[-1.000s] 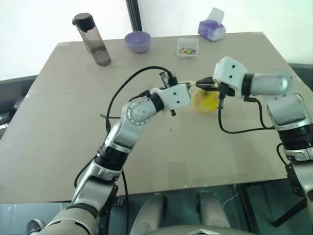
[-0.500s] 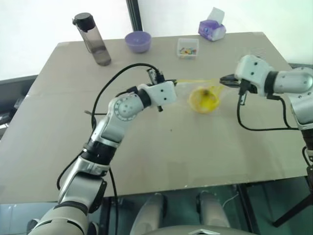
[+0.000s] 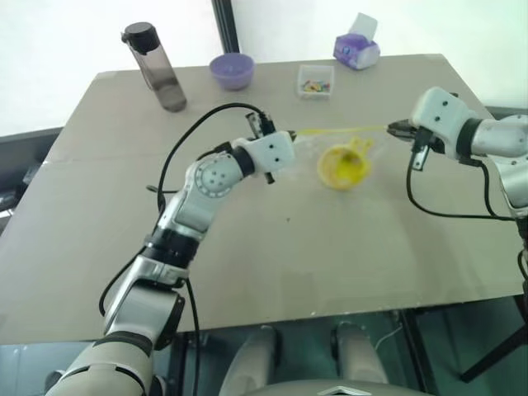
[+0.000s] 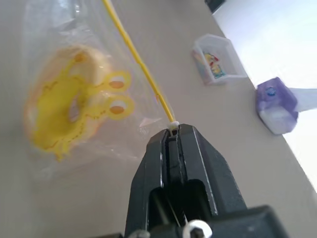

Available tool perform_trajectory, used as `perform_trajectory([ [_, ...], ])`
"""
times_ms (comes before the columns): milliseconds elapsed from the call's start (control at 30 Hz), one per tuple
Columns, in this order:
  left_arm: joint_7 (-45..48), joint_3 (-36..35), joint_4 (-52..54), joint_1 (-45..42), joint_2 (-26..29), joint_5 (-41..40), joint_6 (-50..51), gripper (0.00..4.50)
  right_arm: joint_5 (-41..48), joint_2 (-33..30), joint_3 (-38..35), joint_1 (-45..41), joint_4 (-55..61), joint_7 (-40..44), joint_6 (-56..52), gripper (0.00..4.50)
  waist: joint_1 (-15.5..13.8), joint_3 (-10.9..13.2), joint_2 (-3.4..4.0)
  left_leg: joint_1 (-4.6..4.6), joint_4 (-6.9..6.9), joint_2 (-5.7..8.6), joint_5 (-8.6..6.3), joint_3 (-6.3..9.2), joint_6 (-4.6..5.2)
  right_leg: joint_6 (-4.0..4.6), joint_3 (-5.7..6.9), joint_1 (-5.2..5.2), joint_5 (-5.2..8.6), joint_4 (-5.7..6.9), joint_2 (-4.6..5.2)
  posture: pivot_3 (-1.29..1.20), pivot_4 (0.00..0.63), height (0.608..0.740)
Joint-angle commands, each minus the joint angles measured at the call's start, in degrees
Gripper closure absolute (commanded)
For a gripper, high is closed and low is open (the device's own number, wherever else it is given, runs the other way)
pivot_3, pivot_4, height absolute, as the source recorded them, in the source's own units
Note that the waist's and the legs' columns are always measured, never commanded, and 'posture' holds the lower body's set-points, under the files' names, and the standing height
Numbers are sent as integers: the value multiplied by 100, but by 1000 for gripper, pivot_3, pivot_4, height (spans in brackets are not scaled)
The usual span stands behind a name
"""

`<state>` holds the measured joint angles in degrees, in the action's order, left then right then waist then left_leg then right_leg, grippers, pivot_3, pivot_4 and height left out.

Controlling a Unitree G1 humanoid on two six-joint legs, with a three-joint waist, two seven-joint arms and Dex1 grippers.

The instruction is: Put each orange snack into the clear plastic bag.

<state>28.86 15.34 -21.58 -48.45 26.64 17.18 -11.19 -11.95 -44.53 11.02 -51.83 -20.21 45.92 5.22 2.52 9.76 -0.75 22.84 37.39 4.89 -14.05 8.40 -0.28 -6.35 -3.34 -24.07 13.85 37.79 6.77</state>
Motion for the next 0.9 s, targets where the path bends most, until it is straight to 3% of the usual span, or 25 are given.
perform_trajectory([
  [33,-505,-347,-647,-801,57,40,-372,4500,-290,78,-303,-753,-640,-977,473,4463,-12,9,-2,5,1,2,0,2,0,0,1,-5,0,2,1,0,150,739],
  [133,-470,-400,-672,-900,-27,-141,-461,4500,-70,127,-375,-798,-659,-821,547,4463,-18,8,-3,15,-12,1,0,4,0,0,2,-10,1,-22,3,0,150,739],
  [233,-171,-351,-269,-470,-76,-312,-290,4500,181,46,-353,-346,-322,-366,425,4463,-6,6,-3,21,-15,5,-2,-1,3,0,14,-9,1,-42,13,0,150,739],
  [367,517,-280,856,561,3,-592,354,4500,547,-165,-379,658,502,307,19,4463,-1,6,-2,34,-18,5,-3,6,5,-1,22,-17,1,-46,13,0,150,739],
  [500,1139,-200,2672,2124,132,-998,1557,4500,914,-269,-602,1765,1353,606,-632,4463,30,5,3,110,40,6,-2,1,4,0,6,-108,0,30,11,0,150,739],
  [533,1179,-161,3002,2458,152,-1007,1761,3861,958,-298,-627,2025,1512,628,-719,4500,31,0,7,99,39,2,-2,3,4,0,3,-103,0,32,9,0,150,739],
  [567,1157,-151,3290,2768,128,-1022,1999,3615,998,-343,-658,2296,1675,652,-837,3869,25,-1,8,95,35,1,-2,3,4,0,1,-99,0,29,6,0,150,739],
  [600,1133,-156,3471,2939,107,-1023,2168,3257,1018,-379,-679,2455,1788,660,-919,3590,1,0,8,88,36,1,-3,1,5,0,1,-92,0,29,5,0,150,739],
  [767,809,-385,4081,3675,-159,-1188,3021,861,1272,-485,-1017,3216,2180,630,-1520,1183,-44,0,10,58,63,1,-15,-1,26,-1,8,-43,-8,32,1,0,150,739],
  [900,679,-1101,4510,4215,-358,-1878,3448,861,1880,-368,-1589,3745,2409,656,-1688,1183,-52,2,8,-26,44,-3,-22,0,37,-2,12,46,-7,6,1,0,150,739],
])
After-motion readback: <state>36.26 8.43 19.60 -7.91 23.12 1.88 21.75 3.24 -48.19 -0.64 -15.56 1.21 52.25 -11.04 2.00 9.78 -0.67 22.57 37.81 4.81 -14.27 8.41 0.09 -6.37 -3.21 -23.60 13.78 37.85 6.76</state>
